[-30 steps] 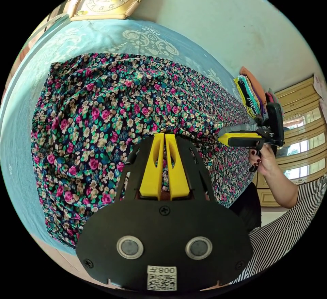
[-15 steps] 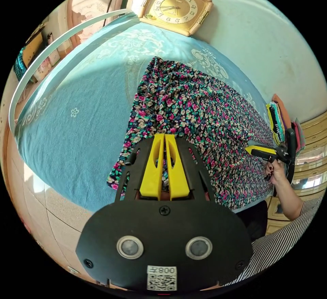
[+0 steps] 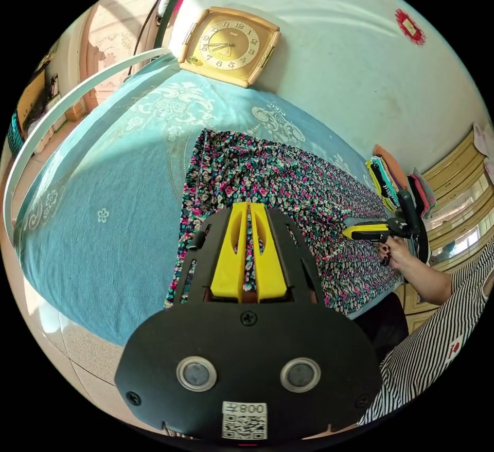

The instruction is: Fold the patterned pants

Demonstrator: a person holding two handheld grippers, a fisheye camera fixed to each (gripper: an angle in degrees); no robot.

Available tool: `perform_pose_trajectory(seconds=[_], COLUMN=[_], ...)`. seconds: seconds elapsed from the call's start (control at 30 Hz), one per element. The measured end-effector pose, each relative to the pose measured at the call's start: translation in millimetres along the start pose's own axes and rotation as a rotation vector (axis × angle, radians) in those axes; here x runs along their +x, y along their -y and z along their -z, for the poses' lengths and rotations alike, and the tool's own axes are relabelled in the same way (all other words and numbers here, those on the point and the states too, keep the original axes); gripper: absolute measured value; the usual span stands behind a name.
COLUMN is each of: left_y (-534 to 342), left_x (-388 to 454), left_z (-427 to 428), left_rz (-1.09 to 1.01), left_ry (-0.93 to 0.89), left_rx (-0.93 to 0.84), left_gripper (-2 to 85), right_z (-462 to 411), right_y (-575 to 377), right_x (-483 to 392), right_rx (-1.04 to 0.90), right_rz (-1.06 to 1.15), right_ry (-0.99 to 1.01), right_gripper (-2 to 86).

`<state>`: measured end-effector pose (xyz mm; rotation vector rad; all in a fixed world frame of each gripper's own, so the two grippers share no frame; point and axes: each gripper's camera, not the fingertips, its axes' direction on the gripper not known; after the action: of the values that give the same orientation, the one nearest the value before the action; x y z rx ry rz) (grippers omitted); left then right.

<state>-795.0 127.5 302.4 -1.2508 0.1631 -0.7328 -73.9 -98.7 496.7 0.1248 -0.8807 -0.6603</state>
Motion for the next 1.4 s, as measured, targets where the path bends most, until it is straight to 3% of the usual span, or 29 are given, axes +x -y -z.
perform_pose_trajectory(seconds=[0.3, 0.53, 0.7, 1.0, 1.2, 1.3, 1.4], left_y=[115.7, 167.3, 188.9, 212.3, 240.0, 248.1, 253.5], left_x=[21.3, 39.4, 45.2, 75.1, 88.1, 93.3, 99.0], left_z=[-4.5, -37.8, -25.6, 14.9, 8.6, -6.0, -2.1], left_rz=[-0.131, -0.18, -0.117, -0.229, -0.249, -0.274, -0.287], left_ry=[0.063, 0.29, 0.299, 0.197, 0.174, 0.213, 0.209], left_rx=[-0.09, -0.307, -0.239, -0.154, -0.251, -0.373, -0.363], left_gripper=[2.9, 0.8, 0.5, 3.8, 6.8, 6.8, 6.1], right_z=[44.7, 48.2, 41.2, 83.0, 97.9, 87.6, 73.4], right_y=[12.5, 41.3, 57.1, 71.7, 129.3, 160.6, 182.1], right_x=[23.8, 34.9, 40.8, 28.4, 20.3, 14.3, 9.6], right_rx=[0.108, 0.091, 0.07, 0.2, 0.191, 0.116, 0.041], right_rz=[-0.051, -0.057, -0.08, -0.045, 0.043, 0.095, 0.133], right_ry=[0.005, -0.035, 0.007, -0.018, -0.114, -0.172, -0.226], right_gripper=[0.0, 0.0, -0.1, 0.3, 2.3, 5.0, 6.5])
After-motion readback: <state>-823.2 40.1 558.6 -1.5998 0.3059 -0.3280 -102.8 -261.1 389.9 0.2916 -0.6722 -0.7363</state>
